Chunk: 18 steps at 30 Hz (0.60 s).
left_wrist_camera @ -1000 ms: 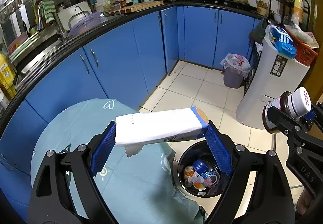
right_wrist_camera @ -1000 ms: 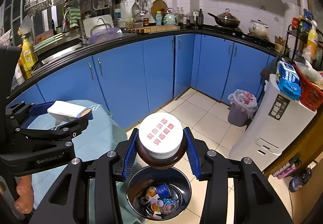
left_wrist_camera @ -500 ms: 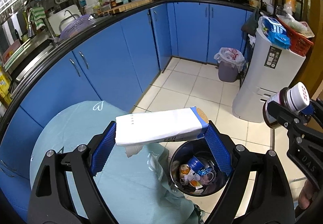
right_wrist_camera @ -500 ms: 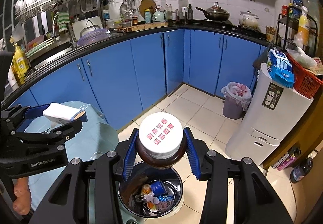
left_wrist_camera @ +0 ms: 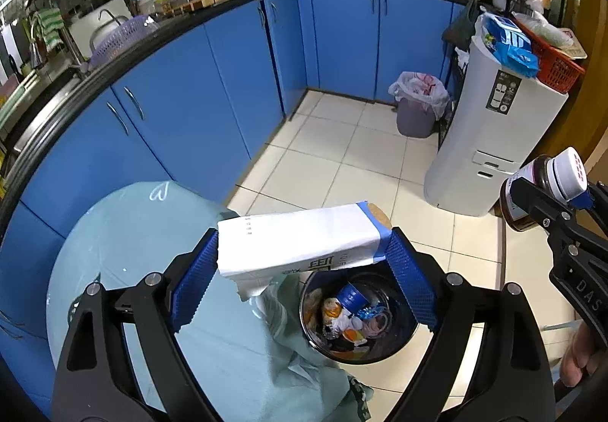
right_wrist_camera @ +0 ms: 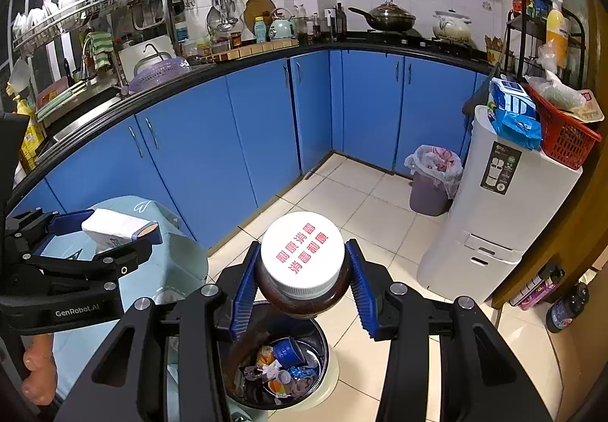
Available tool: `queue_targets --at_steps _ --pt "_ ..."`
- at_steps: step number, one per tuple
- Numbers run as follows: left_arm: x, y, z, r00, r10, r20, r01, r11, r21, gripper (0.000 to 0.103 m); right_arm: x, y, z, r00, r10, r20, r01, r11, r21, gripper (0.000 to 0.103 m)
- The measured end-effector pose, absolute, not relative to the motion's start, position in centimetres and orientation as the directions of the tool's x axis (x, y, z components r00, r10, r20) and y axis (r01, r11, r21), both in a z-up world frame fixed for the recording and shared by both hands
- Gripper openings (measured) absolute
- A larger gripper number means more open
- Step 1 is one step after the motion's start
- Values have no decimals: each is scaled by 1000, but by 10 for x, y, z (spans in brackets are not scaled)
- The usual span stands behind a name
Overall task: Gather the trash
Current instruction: 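Open the left gripper over the black bin to drop the white box, then open the right gripper over the black bin to drop the brown bottle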
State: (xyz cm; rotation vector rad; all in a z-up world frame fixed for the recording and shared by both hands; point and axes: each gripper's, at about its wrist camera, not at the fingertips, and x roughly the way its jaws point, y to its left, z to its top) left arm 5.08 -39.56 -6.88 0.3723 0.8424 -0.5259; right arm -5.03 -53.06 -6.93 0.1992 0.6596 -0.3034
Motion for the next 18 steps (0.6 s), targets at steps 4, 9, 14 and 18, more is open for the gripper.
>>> queue_targets --at_steps 4,9,14,18 --pt "53 -396 -70 542 -289 -789 573 814 96 91 -50 -534 -70 747 -210 -630 340 936 90 43" --pt "55 -393 -69 546 -285 -788 564 820 94 93 -48 -533 -72 747 -202 -633 334 938 94 43" --pt "57 -384 -65 558 -278 -782 546 833 93 93 -44 -530 -74 748 -187 -637 320 942 100 43" --pt "59 -375 -61 567 -274 -777 530 844 89 93 -41 -524 -72 751 -173 -637 305 947 102 43"
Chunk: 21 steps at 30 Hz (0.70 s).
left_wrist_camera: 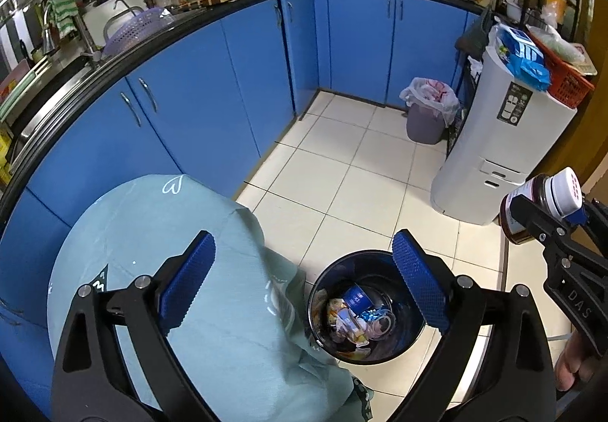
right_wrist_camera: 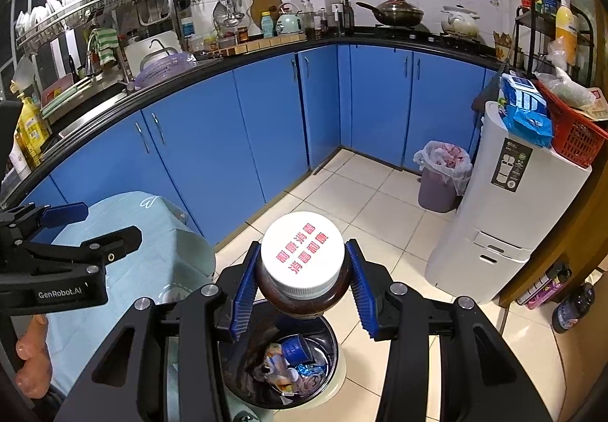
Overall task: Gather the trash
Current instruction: 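Open the right gripper over the black bin to drop the brown bottle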
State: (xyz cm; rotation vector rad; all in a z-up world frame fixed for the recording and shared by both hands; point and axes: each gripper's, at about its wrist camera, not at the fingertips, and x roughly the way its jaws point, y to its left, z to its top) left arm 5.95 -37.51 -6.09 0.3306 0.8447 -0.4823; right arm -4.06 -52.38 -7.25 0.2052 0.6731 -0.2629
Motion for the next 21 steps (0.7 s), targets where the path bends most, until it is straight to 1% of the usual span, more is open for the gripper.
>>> queue_targets --at_steps 9,21 --pt "66 -355 -57 579 -263 -772 496 865 77 93 -31 -507 -68 758 -141 -637 265 959 102 43" --pt "74 -333 -54 584 -266 -767 470 881 53 93 -19 -490 -61 769 -136 -625 240 967 85 43"
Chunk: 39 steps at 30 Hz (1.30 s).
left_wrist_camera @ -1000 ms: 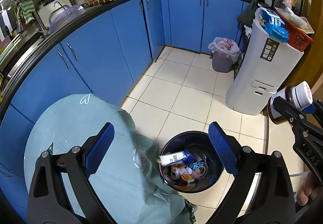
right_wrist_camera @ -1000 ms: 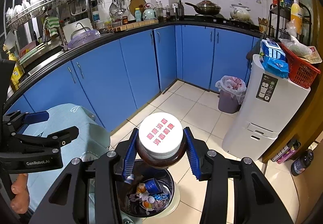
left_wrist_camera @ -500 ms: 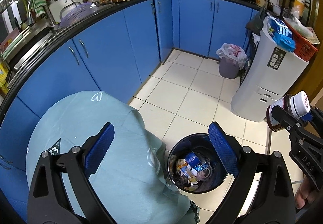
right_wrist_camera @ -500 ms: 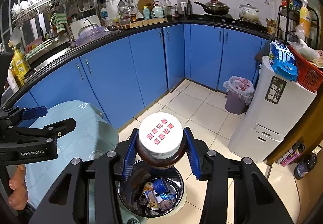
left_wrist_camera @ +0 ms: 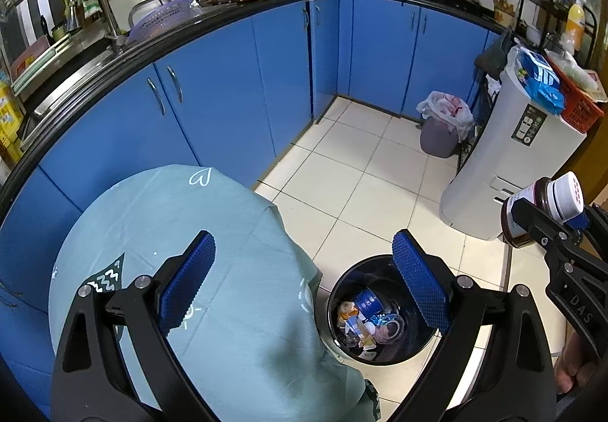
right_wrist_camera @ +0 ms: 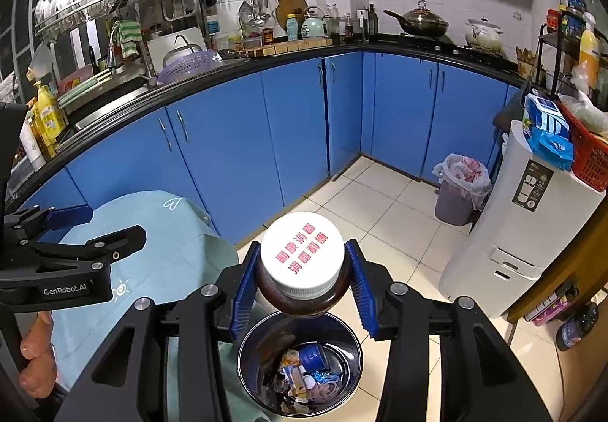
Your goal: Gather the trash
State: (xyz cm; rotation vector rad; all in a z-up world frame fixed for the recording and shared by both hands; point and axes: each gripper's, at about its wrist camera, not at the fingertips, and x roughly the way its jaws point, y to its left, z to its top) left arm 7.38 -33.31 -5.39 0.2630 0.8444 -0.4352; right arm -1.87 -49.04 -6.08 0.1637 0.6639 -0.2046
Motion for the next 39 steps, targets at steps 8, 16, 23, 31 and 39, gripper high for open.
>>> queue_targets --at_steps 8,16,23,31,39 --pt "76 -330 -54 584 -266 -767 464 885 46 93 -22 -485 -54 784 -182 -594 257 965 44 80" --pt "78 -326 -53 584 -267 -766 461 887 43 93 -20 -486 -52 780 -195 -595 275 960 47 83" --pt "77 -325 -52 587 -270 -763 463 885 43 93 -21 -487 -52 780 -194 -595 276 960 50 83" --pt "75 -326 -50 591 -274 -759 467 883 45 93 -21 -487 -51 780 -193 -595 275 960 49 83" --pt "74 -326 -50 590 -276 -759 470 882 45 93 -21 -487 -50 779 -195 -595 277 960 48 83"
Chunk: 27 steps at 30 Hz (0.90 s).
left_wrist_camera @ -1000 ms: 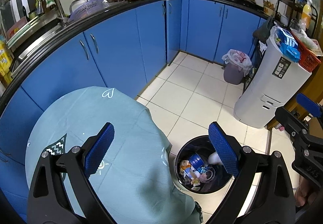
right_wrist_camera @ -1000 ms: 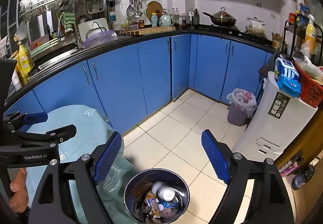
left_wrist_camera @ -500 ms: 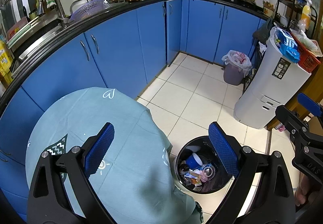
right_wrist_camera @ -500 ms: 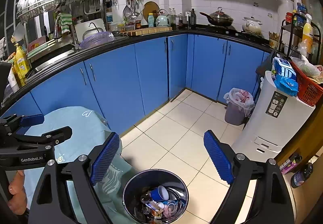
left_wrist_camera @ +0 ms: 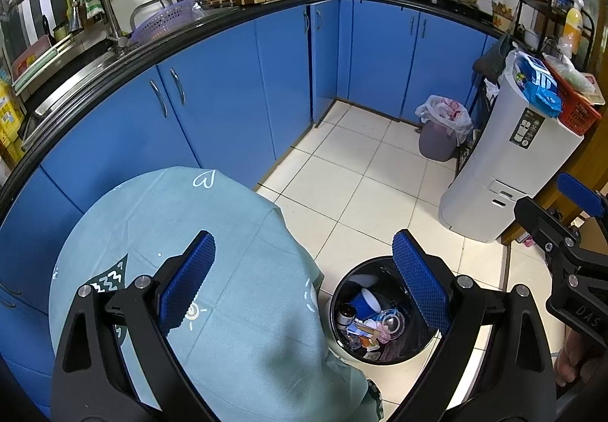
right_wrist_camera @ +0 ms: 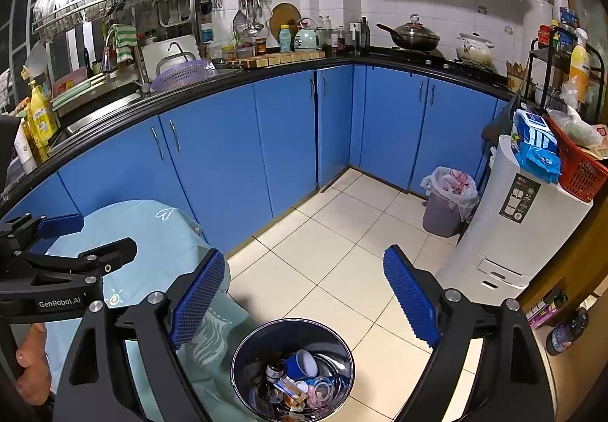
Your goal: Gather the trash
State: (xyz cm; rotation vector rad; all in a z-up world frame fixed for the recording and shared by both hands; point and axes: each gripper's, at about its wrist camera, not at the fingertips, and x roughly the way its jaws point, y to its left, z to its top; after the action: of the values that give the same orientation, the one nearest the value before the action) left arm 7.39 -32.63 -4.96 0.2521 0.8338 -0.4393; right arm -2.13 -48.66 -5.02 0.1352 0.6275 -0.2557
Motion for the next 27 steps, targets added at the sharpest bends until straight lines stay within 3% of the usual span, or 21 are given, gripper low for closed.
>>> queue_targets --at_steps 27 --pt "69 -324 -50 588 -285 -757 485 873 49 98 -23 -488 -49 779 -194 -597 275 960 47 83"
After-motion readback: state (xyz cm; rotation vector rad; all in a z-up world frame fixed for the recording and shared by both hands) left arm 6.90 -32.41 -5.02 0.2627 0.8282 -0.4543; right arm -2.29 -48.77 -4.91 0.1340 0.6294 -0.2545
